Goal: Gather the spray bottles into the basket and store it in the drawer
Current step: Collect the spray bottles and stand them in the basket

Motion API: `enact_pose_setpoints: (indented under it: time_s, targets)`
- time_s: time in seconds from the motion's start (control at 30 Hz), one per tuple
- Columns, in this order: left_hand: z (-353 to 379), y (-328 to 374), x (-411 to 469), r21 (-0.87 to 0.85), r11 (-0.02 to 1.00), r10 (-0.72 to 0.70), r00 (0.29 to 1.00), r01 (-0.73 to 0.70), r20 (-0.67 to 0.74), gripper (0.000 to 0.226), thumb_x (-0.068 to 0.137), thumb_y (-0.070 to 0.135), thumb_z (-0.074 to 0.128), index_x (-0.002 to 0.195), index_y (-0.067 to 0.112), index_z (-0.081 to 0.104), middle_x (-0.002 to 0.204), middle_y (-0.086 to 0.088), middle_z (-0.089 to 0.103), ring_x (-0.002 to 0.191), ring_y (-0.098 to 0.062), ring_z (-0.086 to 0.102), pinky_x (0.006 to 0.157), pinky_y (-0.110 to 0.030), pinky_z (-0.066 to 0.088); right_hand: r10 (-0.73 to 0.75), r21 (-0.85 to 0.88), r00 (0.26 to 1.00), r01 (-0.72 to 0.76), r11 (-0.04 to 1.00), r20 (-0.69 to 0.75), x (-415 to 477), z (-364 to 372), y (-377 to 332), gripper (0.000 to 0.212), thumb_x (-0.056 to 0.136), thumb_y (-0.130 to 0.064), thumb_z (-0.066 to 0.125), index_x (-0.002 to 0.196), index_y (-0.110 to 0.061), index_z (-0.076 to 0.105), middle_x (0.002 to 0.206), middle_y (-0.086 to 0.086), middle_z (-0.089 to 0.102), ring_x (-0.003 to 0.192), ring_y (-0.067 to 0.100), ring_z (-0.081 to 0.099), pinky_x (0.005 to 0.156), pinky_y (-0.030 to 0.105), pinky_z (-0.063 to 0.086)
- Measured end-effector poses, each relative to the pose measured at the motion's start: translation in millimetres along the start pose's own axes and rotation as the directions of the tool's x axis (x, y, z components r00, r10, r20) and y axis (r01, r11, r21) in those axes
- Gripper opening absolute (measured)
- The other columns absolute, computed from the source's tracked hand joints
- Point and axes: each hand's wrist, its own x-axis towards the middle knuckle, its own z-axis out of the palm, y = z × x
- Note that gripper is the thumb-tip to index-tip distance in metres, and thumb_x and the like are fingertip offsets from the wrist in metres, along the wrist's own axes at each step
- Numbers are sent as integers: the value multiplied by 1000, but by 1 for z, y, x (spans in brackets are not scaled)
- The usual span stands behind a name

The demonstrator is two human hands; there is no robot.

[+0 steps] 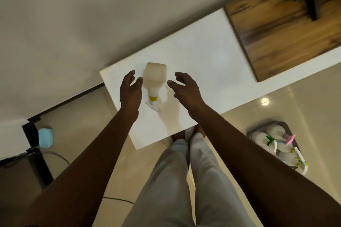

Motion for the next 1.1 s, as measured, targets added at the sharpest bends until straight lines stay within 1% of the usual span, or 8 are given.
enact_pose_setpoints:
  time_s: [0.13,0.23,0.3,0.5,0.63,0.77,0.93,1.1]
  targets:
    - [5,-5,40,-65,988,-136,986,142,97,46,104,40,58,149,33,54,154,3,55,143,-23,52,119,-44,42,18,-72,999,-14,997,45,38,22,4,74,96,-46,71,160,-27,40,162,2,47,140,23,55,116,43,48]
    - [10,-7,55,-165,948,-232,947,271,223,44,104,44,57,146,29,57,138,-1,67,128,-28,65,94,-36,54,52,-78,998,-48,996,45,56,31,10,81,97,-50,69,164,-24,33,167,6,43,150,24,46,119,40,42]
    - [15,-8,57,-190,940,-228,938,282,260,40,105,43,58,142,27,60,133,-3,71,121,-29,70,85,-34,59,71,-63,996,-68,996,53,63,34,14,81,98,-49,68,165,-24,31,166,7,43,150,25,46,119,42,43]
    - [30,-14,49,-142,972,-136,944,185,300,45,107,18,54,152,20,52,148,-10,61,129,-33,65,111,-48,54,70,35,996,-72,997,46,59,35,18,71,101,-36,67,163,-22,35,159,4,50,140,27,55,113,51,52]
    - [32,-7,28,-118,989,-56,958,92,281,48,105,14,59,153,20,53,147,-9,62,128,-31,66,108,-49,56,38,40,999,-37,999,-19,43,22,16,69,101,-37,68,162,-22,39,159,4,52,142,26,54,113,52,52]
    - [32,3,-2,-110,992,-17,935,59,353,50,104,18,63,152,23,54,144,-8,66,125,-29,69,106,-48,58,-5,58,997,9,998,-75,12,-5,14,69,99,-44,70,159,-23,44,156,3,57,140,23,57,111,52,53]
    - [39,14,-46,-86,994,-19,872,70,489,43,103,21,66,145,25,62,131,-3,73,119,-31,73,100,-48,61,-20,27,986,25,999,-168,-42,-53,18,73,96,-54,69,159,-24,45,144,5,67,123,25,70,106,50,57]
    - [63,17,-105,-15,999,-31,788,52,615,41,101,25,69,142,25,65,130,1,75,119,-24,73,105,-47,58,53,155,963,-12,988,-263,-108,-104,37,68,94,-54,72,153,-25,52,100,4,82,87,23,81,96,47,64]
